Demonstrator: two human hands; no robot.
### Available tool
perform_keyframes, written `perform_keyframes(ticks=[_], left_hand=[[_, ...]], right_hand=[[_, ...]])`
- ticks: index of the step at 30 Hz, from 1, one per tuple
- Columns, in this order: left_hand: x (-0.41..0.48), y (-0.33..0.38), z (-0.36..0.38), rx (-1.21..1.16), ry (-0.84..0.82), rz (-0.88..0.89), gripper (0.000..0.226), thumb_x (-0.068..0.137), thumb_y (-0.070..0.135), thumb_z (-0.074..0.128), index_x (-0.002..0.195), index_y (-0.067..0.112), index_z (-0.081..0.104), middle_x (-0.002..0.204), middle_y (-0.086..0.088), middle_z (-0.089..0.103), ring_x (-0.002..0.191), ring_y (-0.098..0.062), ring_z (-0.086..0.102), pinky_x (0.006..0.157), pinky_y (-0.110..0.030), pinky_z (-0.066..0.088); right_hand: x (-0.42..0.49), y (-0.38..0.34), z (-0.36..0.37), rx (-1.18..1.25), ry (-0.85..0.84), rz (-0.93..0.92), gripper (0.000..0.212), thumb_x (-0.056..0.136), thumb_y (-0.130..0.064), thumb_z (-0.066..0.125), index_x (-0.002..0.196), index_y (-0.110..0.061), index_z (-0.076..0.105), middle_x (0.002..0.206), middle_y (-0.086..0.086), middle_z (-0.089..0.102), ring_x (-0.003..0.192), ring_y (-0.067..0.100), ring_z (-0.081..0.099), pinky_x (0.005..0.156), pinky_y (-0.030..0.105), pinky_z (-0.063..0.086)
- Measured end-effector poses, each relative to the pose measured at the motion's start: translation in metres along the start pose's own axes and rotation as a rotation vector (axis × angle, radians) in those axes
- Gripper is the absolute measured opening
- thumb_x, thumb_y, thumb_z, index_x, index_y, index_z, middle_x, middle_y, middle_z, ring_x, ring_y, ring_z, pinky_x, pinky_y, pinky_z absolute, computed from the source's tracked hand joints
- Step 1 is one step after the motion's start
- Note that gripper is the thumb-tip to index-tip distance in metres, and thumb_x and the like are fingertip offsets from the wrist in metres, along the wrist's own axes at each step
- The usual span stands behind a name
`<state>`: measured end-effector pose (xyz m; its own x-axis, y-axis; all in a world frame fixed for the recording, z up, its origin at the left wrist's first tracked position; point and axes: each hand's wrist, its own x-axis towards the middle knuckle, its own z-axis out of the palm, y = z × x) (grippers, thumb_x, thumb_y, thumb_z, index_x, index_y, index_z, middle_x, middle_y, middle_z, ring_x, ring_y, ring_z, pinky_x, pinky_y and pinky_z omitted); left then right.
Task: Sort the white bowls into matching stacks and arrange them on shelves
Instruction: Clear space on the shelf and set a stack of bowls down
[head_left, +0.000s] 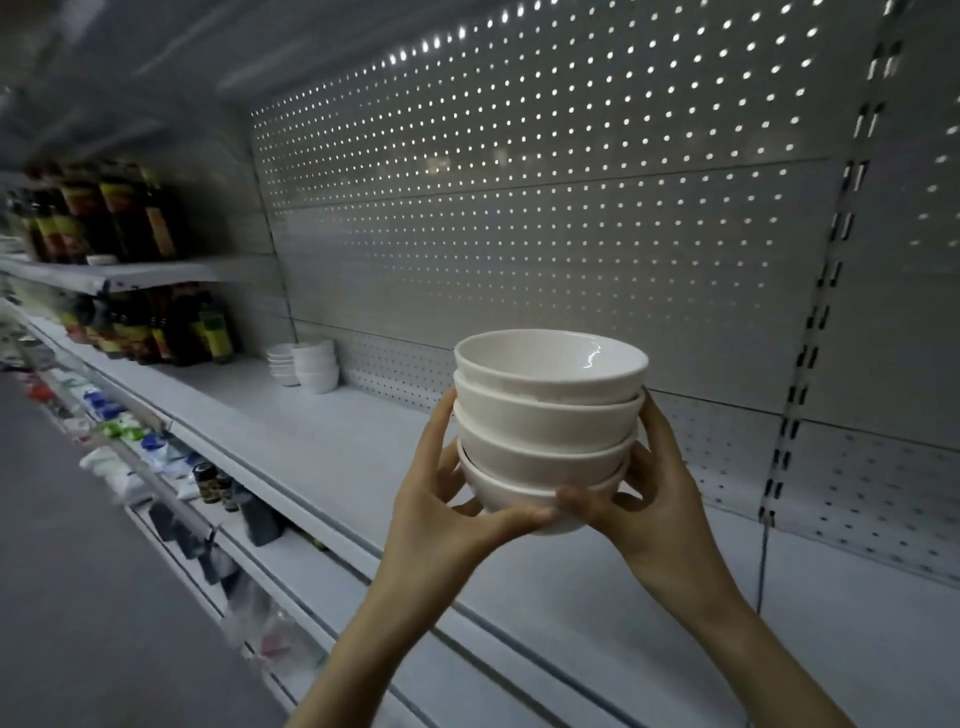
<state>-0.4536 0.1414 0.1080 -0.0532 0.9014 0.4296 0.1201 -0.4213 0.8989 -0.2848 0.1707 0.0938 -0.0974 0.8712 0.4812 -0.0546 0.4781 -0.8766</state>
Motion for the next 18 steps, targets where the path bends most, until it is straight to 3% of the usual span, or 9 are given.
perform_keyframes(ticks=[4, 10, 14, 18], left_hand=[[0.045, -0.021, -0.022, 0.018, -0.003, -0.014, 0.108, 0.051, 0.015, 0.085, 0.138, 0.047, 0.030, 0.113, 0.022, 0.066, 0.107, 0.002, 0.061, 0.075, -0.014, 0.052], [0.087, -0.055, -0.054, 0.011, 0.013, -0.049, 0.112, 0.051, 0.018, 0.092, 0.138, 0.049, 0.028, 0.117, 0.018, 0.065, 0.109, 0.002, 0.060, 0.076, -0.017, 0.053], [0.112, -0.078, -0.081, 0.002, 0.012, -0.082, 0.109, 0.051, 0.016, 0.089, 0.132, 0.054, 0.029, 0.114, 0.023, 0.065, 0.109, 0.003, 0.060, 0.075, -0.016, 0.053], [0.135, -0.100, -0.118, -0.003, -0.015, -0.088, 0.111, 0.049, 0.014, 0.087, 0.135, 0.052, 0.028, 0.119, 0.018, 0.062, 0.109, 0.003, 0.059, 0.075, -0.016, 0.053]], right_hand=[[0.047, 0.023, 0.019, -0.002, -0.030, 0.002, 0.111, 0.043, -0.059, 0.083, 0.137, -0.056, 0.023, 0.132, -0.016, 0.054, 0.118, 0.003, 0.054, 0.089, 0.034, 0.054], [0.093, 0.059, 0.051, 0.010, -0.056, 0.036, 0.108, 0.042, -0.058, 0.084, 0.132, -0.062, 0.025, 0.128, -0.026, 0.053, 0.117, -0.003, 0.053, 0.085, 0.022, 0.053], [0.117, 0.076, 0.078, 0.003, -0.060, 0.071, 0.106, 0.038, -0.063, 0.083, 0.127, -0.067, 0.025, 0.121, -0.033, 0.055, 0.114, -0.003, 0.055, 0.086, 0.025, 0.054], [0.136, 0.094, 0.117, -0.001, -0.028, 0.074, 0.103, 0.038, -0.063, 0.084, 0.123, -0.071, 0.026, 0.121, -0.033, 0.055, 0.114, -0.003, 0.055, 0.088, 0.027, 0.054]])
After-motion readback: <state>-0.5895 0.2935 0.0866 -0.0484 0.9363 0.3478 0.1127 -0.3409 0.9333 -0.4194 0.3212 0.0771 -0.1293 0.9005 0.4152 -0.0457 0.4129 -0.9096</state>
